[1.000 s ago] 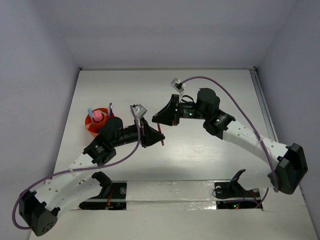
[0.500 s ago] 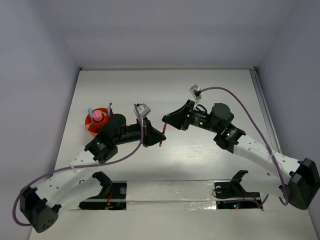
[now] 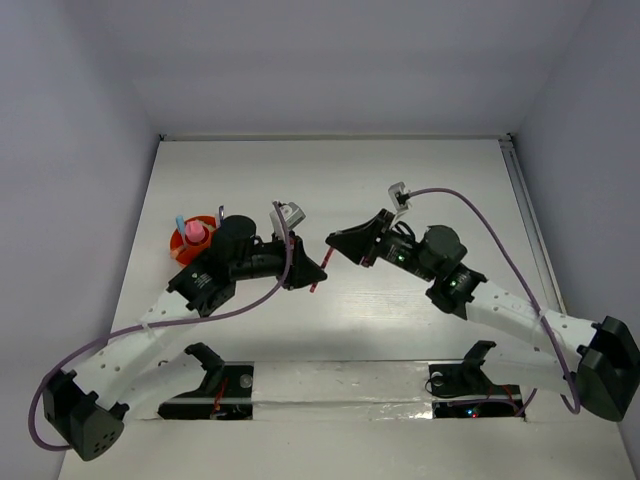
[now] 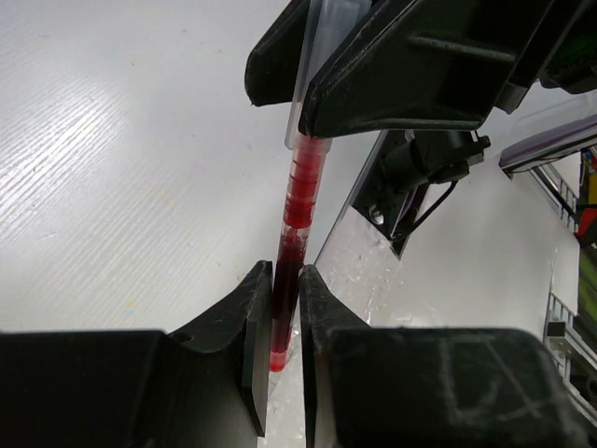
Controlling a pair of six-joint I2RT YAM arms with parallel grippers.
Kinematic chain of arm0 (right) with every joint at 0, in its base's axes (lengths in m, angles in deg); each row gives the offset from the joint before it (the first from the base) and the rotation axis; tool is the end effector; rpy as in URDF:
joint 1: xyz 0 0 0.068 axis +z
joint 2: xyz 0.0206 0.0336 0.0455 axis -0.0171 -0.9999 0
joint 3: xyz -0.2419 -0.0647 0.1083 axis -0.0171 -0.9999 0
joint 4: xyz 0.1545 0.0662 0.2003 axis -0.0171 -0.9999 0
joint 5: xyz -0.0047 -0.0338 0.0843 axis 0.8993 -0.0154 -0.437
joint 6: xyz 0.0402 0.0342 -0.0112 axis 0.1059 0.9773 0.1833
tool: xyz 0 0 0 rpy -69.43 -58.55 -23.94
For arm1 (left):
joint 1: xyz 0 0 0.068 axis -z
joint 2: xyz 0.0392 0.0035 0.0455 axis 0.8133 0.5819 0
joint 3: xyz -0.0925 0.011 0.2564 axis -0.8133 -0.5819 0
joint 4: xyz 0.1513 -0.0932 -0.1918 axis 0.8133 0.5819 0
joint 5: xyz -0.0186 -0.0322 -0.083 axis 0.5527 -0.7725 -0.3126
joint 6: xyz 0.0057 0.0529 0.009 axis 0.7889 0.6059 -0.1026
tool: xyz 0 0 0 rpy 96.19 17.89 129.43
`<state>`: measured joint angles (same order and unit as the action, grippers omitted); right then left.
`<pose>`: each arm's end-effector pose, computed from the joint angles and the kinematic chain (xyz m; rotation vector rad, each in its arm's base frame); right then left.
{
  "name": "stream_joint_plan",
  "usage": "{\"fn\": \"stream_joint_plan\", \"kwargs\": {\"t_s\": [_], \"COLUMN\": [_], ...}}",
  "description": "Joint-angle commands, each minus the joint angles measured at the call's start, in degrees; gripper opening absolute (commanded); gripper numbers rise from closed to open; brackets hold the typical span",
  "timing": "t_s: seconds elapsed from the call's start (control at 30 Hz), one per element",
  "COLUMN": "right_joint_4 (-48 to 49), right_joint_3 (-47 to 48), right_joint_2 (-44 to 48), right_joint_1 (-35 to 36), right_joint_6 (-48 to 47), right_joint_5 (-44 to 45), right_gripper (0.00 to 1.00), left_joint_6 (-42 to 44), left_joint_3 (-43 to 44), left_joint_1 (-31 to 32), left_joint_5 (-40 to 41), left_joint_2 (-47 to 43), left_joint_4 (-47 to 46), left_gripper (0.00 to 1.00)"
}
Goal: Sort the stationery into containers
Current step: Close the pen cap on the pen.
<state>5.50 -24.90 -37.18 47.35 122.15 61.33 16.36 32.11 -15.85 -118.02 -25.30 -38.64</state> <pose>0.1647 0.1879 0.3177 -0.4153 1.5463 1.3572 0.1475 -0.1432 0.3314 0.7615 1.7708 -1.2407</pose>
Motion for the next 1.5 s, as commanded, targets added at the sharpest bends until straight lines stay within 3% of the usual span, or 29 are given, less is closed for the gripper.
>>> {"fn": "stream_joint_plan", "kwargs": {"t_s": [0.0, 0.27, 0.6, 0.87, 1.1, 1.27, 1.37, 1.47], "right_joint_4": [-14.07, -16.45, -17.25, -8.73, 2.86, 4.11, 5.77, 7.88], "right_joint_3": [-3.51, -2.36, -3.6, 0.01, 0.89, 2.56, 3.53, 3.53], "right_joint_2": [-3.71, -6.44, -9.69, -14.17, -13.83, -12.77, -13.74, -14.88], "right_joint_1": [5.12, 8.38, 11.98, 10.86, 6.11, 3.73, 2.41, 0.75], "right_joint_6": [-2.85, -3.65, -2.68, 1.97, 14.01, 16.83, 18.94, 21.48], "right_joint_5": [-5.42, -1.56, 0.47, -1.73, -1.03, 1.44, -0.05, -1.54], "right_gripper": [0.0, 0.0, 0.0, 0.0, 0.0, 0.0, 0.0, 0.0], "left_joint_6": [-2.03, -1.33, -1.94, -4.84, -6.34, -4.93, -4.93, -4.93], "left_joint_3": [7.65, 10.46, 11.43, 6.43, 1.77, 1.76, 1.77, 0.98], "left_joint_1": [-3.76, -3.76, -8.86, -8.86, -8.86, -8.86, -8.86, -8.86], "left_joint_5": [2.75, 2.66, -0.85, -2.52, -1.99, -0.68, -0.24, -0.15], "left_joint_2": [-2.08, -0.84, -0.85, -1.19, -3.39, -4.09, -4.09, -4.18], "left_joint_4": [-17.99, -16.86, -16.67, -18.7, -19.4, -17.3, -16.68, -16.76], "left_gripper": [0.0, 0.0, 0.0, 0.0, 0.0, 0.0, 0.04, 0.26]}}
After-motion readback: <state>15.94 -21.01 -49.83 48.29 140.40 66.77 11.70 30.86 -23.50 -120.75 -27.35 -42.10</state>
